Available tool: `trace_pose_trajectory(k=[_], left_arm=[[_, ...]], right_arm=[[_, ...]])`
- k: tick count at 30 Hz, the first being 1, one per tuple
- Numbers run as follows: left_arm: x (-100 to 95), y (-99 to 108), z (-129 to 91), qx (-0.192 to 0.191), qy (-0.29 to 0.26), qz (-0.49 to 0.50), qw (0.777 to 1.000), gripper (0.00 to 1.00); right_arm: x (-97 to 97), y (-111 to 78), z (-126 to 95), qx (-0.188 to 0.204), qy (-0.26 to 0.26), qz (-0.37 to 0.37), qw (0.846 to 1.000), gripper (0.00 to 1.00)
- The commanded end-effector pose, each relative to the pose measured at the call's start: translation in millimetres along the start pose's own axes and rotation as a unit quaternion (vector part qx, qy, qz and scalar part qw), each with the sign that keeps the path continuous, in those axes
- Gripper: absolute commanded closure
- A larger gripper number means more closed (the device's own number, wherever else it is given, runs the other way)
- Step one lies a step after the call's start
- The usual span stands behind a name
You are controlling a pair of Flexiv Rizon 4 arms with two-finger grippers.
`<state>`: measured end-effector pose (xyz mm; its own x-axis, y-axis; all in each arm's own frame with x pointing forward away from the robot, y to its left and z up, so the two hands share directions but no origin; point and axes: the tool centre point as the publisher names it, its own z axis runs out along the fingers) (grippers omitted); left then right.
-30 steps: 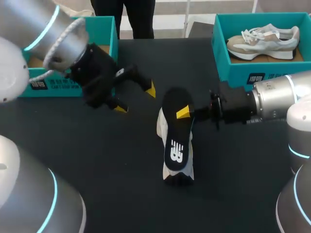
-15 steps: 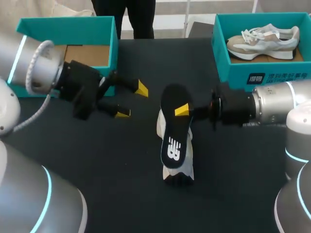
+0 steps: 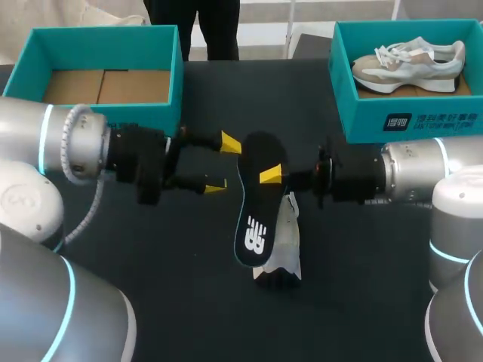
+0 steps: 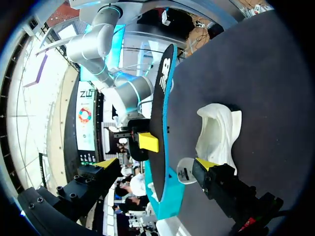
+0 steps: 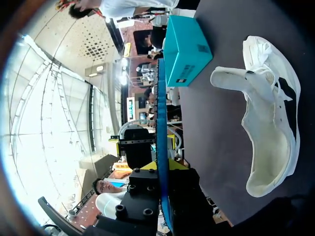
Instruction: Take the shoe out of the shoebox, open the shoe tongue, remove and reinsert the insole, then place the shoe into the shoebox
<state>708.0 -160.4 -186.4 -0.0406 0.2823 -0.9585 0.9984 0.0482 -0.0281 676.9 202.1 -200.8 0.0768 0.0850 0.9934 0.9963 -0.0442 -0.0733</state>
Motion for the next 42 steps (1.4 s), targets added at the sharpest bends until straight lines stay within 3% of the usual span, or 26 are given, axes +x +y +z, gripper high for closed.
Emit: trace_pose_trajectory(k=[1, 6, 9, 25, 36, 42], left_arm=[[3.1, 3, 15, 0.005, -0.023, -0.002, 1.000, 0.04], [5.8, 1, 24, 0.011, -0.029, -0.009, 0.999, 0.27], [7.7, 3, 32, 0.011, -0.033, -0.009, 0.999, 0.49], [12.4, 7, 47, -0.005, -0.069, -0.024, 0.997, 0.91], [11.1, 4, 52, 0.000, -0.083, -0.030, 0.996, 0.95], [7.9, -1, 51, 0.005, -0.091, -0.031, 0.995, 0.85]], right_arm=[[-1.8, -5.4, 10, -0.010, 0.003, 0.000, 1.000, 1.00], [-1.0, -5.8, 12, -0.010, 0.004, -0.001, 1.000, 1.00], [0.3, -6.5, 17, -0.004, 0.004, 0.000, 1.000, 1.00], [1.1, -9.7, 20, -0.007, 0.008, 0.000, 1.000, 1.00], [-0.8, -8.1, 23, -0.001, 0.010, 0.003, 1.000, 1.00], [-1.8, -7.8, 24, -0.005, 0.009, 0.004, 1.000, 1.00]])
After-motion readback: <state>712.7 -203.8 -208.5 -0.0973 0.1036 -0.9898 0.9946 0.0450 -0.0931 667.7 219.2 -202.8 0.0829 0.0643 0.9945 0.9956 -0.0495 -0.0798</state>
